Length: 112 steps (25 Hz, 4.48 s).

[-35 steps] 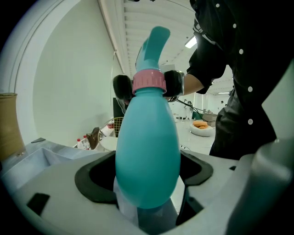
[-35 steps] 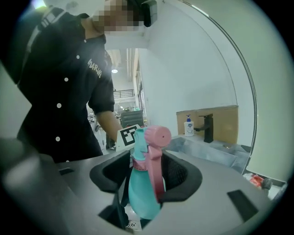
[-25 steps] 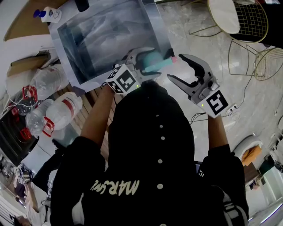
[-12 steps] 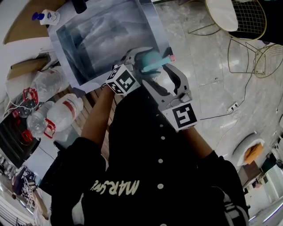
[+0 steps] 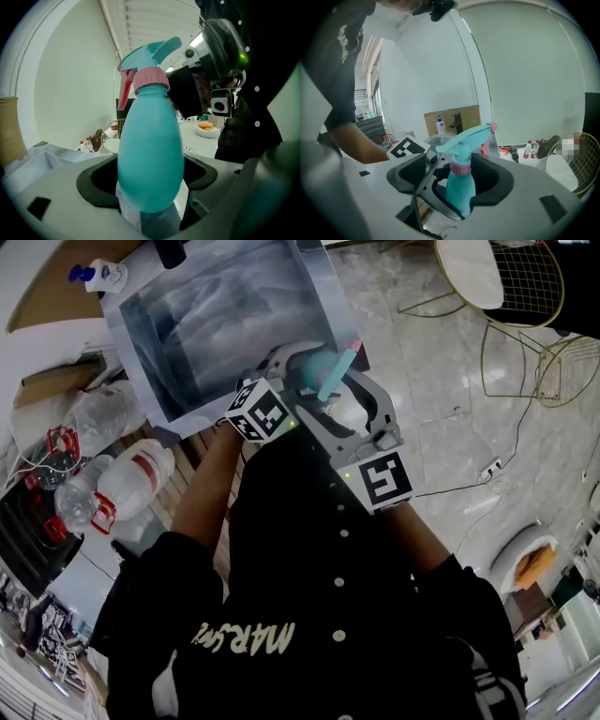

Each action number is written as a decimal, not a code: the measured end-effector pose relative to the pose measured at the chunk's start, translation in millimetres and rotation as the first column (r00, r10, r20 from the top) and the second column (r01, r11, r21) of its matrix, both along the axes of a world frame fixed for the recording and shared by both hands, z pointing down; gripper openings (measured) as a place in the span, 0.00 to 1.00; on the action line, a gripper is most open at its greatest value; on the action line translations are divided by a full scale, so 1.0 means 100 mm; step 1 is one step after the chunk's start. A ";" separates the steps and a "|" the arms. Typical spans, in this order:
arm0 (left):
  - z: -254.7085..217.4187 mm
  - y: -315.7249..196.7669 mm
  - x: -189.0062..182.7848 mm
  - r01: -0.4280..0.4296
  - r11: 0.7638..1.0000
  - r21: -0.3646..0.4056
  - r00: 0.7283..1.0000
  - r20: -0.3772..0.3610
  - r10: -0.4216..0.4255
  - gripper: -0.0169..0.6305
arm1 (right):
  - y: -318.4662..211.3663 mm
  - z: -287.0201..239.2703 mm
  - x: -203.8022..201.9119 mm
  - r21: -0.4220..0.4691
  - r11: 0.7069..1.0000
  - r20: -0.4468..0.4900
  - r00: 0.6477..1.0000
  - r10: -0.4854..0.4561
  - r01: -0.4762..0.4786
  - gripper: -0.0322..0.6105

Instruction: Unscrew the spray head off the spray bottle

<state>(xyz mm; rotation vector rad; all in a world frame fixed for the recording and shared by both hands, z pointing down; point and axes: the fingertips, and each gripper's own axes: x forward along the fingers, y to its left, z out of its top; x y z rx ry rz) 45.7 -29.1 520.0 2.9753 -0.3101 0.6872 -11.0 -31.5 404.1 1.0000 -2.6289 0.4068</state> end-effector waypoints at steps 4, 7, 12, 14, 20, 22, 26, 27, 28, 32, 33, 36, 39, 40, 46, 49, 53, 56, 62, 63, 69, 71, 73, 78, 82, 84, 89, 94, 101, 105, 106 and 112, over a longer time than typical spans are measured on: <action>0.00 0.00 0.00 -0.001 1.000 -0.001 1.000 0.003 0.001 0.65 | -0.04 -0.01 -0.03 0.016 1.000 -0.009 1.000 -0.008 0.008 0.53; 0.00 -0.01 0.00 0.003 1.000 -0.001 1.000 0.004 -0.003 0.65 | -0.07 0.00 -0.02 0.026 1.000 -0.019 1.000 0.000 0.001 0.50; 0.00 -0.01 -0.01 0.004 1.000 0.001 1.000 0.003 -0.004 0.65 | -0.13 0.06 0.03 0.052 0.998 -0.079 0.997 0.026 -0.022 0.39; 0.00 -0.01 0.00 0.005 1.000 0.003 1.000 0.005 -0.005 0.65 | -0.16 0.07 0.03 0.056 0.998 -0.077 0.996 0.038 -0.034 0.37; 0.00 0.00 -0.01 0.011 1.000 0.001 1.000 0.005 -0.011 0.65 | -0.20 0.06 0.05 0.081 0.995 -0.059 0.996 0.069 -0.064 0.31; 0.00 0.00 -0.01 0.012 1.000 0.000 1.000 0.005 -0.012 0.65 | -0.20 0.06 0.04 0.097 0.994 -0.063 0.996 0.057 -0.051 0.31; 0.01 -0.01 -0.01 0.017 1.000 0.001 1.000 0.002 -0.017 0.65 | -0.20 0.05 0.04 0.122 0.992 -0.042 0.999 0.029 -0.024 0.31; 0.01 -0.01 -0.01 0.017 1.000 0.001 1.000 0.001 -0.017 0.65 | -0.20 0.05 0.04 0.122 0.992 -0.037 0.999 0.023 -0.018 0.31; 0.01 -0.01 -0.01 0.018 1.000 0.002 1.000 0.000 -0.018 0.65 | -0.20 0.05 0.04 0.118 0.993 -0.032 0.999 0.018 -0.014 0.31; 0.00 -0.01 -0.01 0.016 1.000 0.005 1.000 0.001 -0.016 0.65 | -0.21 -0.01 0.04 0.123 0.992 0.000 1.000 0.020 -0.020 0.30; 0.00 -0.01 -0.01 0.016 1.000 0.005 1.000 0.001 -0.016 0.65 | -0.21 -0.04 0.04 0.130 0.991 0.013 1.000 0.023 -0.025 0.30; 0.00 -0.01 0.00 0.016 1.000 0.006 1.000 0.002 -0.016 0.65 | -0.22 -0.15 0.06 0.149 0.988 0.041 0.999 0.030 -0.036 0.30; 0.00 0.00 0.01 0.013 1.000 0.012 1.000 0.002 -0.013 0.65 | -0.23 -0.26 0.10 0.152 0.986 0.082 0.995 0.050 -0.062 0.30; 0.00 0.01 0.01 0.011 1.000 0.014 1.000 0.001 -0.011 0.65 | -0.22 -0.30 0.11 0.153 0.986 0.093 0.994 0.052 -0.066 0.30; 0.00 0.03 0.00 0.007 1.000 0.016 1.000 -0.003 -0.007 0.65 | -0.20 -0.61 0.19 0.153 0.985 0.162 0.985 0.056 -0.081 0.30; 0.00 0.04 0.00 0.005 1.000 0.015 1.000 -0.005 -0.004 0.65 | -0.21 -0.80 0.25 0.164 0.982 0.185 0.980 0.065 -0.096 0.30; -0.01 0.05 0.00 0.006 1.000 0.011 1.000 -0.007 -0.006 0.65 | -0.20 -1.03 0.36 0.193 0.977 0.197 0.979 0.052 -0.091 0.30; -0.02 0.05 0.01 0.004 1.000 0.008 1.000 -0.007 -0.004 0.65 | -0.20 -1.17 0.46 0.215 0.972 0.194 0.980 0.053 -0.095 0.30; -0.01 0.06 0.02 -0.020 1.000 0.009 1.000 0.020 0.020 0.65 | -0.23 -1.44 0.60 0.251 0.958 0.214 0.973 0.083 -0.137 0.30; -0.01 0.07 0.02 -0.023 1.000 0.009 0.999 0.023 0.023 0.65 | -0.23 -1.47 0.61 0.259 0.956 0.213 0.973 0.085 -0.140 0.30; -0.03 0.08 0.02 -0.031 0.999 0.008 0.999 0.022 0.031 0.65 | -0.26 -1.57 0.64 0.284 0.947 0.208 0.974 0.091 -0.149 0.30; -0.02 0.08 0.01 -0.037 0.999 0.011 0.999 0.028 0.037 0.65 | -0.28 -1.57 0.65 0.286 0.946 0.203 0.974 0.097 -0.154 0.30; 0.00 0.08 0.00 -0.045 0.999 0.018 0.998 0.044 0.045 0.65 | -0.30 -1.57 0.65 0.286 0.945 0.201 0.975 0.100 -0.156 0.30; 0.02 0.09 -0.01 -0.054 0.998 0.013 0.997 0.046 0.054 0.65 | -0.32 -1.53 0.66 0.281 0.947 0.190 0.976 0.104 -0.155 0.30; 0.01 0.11 -0.03 -0.051 0.999 -0.002 0.998 0.039 0.051 0.65 | -0.33 -1.51 0.66 0.280 0.948 0.186 0.977 0.100 -0.150 0.30; 0.02 0.12 -0.05 -0.054 0.999 -0.010 0.998 0.043 0.054 0.65 | -0.34 -1.49 0.66 0.281 0.948 0.187 0.977 0.102 -0.152 0.30; 0.01 0.13 -0.12 -0.039 0.999 -0.012 0.998 0.049 0.040 0.65 | -0.38 -1.45 0.74 0.279 0.946 0.185 0.976 0.118 -0.167 0.30; -0.01 0.13 -0.25 -0.007 1.000 -0.025 0.998 0.057 0.009 0.65 | -0.41 -1.45 0.85 0.281 0.941 0.191 0.972 0.138 -0.188 0.30; -0.15 0.25 -0.65 0.039 0.999 -0.023 0.995 0.091 -0.037 0.65 | -0.42 -1.33 1.12 0.284 0.932 0.169 0.969 0.182 -0.224 0.30; -0.41 0.16 -0.97 0.186 0.982 -0.032 0.982 0.038 -0.185 0.65 | -0.40 -1.27 1.29 0.278 0.926 0.163 0.962 0.218 -0.257 0.30; -0.48 0.11 -1.05 0.230 0.973 -0.030 0.973 0.025 -0.229 0.64 | -0.39 -1.27 1.33 0.279 0.923 0.164 0.960 0.226 -0.265 0.30; -1.16 -0.08 -1.21 0.358 0.928 0.098 0.932 -0.097 -0.349 0.26 | -0.36 -1.28 1.61 0.294 0.899 0.164 0.943 0.288 -0.326 0.30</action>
